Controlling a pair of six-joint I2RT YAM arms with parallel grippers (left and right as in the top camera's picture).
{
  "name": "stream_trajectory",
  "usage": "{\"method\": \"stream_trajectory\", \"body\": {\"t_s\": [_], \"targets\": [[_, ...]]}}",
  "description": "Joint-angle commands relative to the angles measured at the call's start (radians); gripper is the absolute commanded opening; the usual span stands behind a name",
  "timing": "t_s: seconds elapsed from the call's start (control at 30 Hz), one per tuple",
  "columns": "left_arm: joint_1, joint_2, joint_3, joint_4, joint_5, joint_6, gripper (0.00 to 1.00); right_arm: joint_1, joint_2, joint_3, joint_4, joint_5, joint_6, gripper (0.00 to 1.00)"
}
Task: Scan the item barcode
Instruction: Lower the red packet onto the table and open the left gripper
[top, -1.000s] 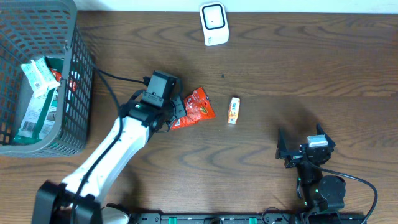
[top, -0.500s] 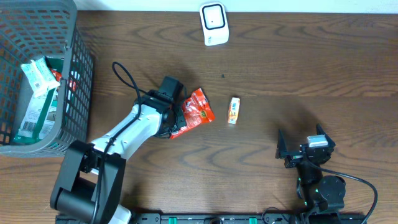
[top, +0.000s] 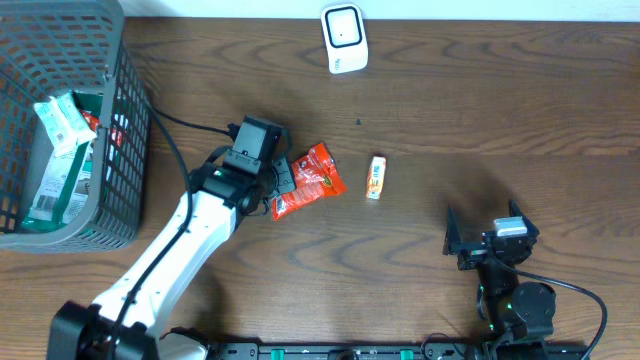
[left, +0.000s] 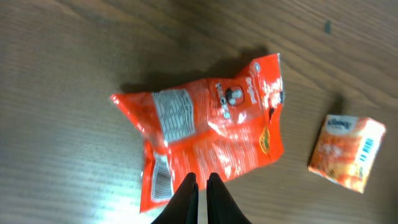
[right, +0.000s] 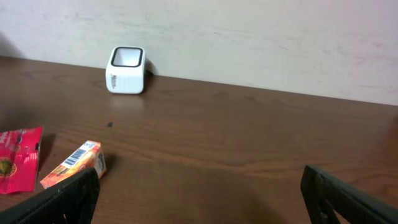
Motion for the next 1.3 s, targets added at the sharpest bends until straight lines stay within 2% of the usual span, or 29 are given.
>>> {"method": "stream_trajectory", "body": {"t_s": [0.0, 0.23, 0.37, 0.5, 0.73, 0.8, 0.87, 1.07, 1.17, 1.27], "targets": [[0.002, 0.086, -0.031, 0.023, -0.039, 0.013, 0.09, -0.002, -0.005, -0.001, -0.004, 0.006, -0.005, 0.99], [0.003, 0.289, -0.032, 0.061, -0.038, 0.014, 0.09, -0.002, -0.005, -0.001, -0.004, 0.006, -0.005, 0.99], [0.003, 0.317, -0.030, 0.068, -0.037, 0.018, 0.09, -0.002, -0.005, -0.001, -0.004, 0.006, -0.005, 0.99], [0.003, 0.241, -0.011, 0.059, -0.037, 0.033, 0.11, -0.002, -0.005, -0.001, -0.004, 0.006, -0.005, 0.99], [0.003, -0.028, -0.005, 0.053, -0.038, 0.033, 0.17, -0.002, -0.005, -0.001, -0.004, 0.006, -0.005, 0.99], [0.003, -0.109, -0.005, 0.012, -0.045, 0.033, 0.25, -0.002, -0.005, -0.001, -0.004, 0.006, -0.005, 0.99], [0.003, -0.145, -0.005, -0.047, -0.080, 0.032, 0.25, -0.002, -0.005, -0.001, -0.004, 0.006, -0.005, 0.99], [0.003, -0.145, -0.024, -0.249, -0.179, 0.032, 0.25, -0.002, -0.005, -0.001, 0.000, 0.004, -0.004, 0.99], [0.003, -0.128, -0.036, -0.255, -0.181, 0.032, 0.25, -0.002, -0.005, -0.001, 0.051, -0.026, -0.005, 0.99], [0.003, -0.116, -0.036, -0.233, -0.181, 0.032, 0.25, -0.002, -0.005, -0.001, 0.034, -0.031, -0.005, 0.99]]}}
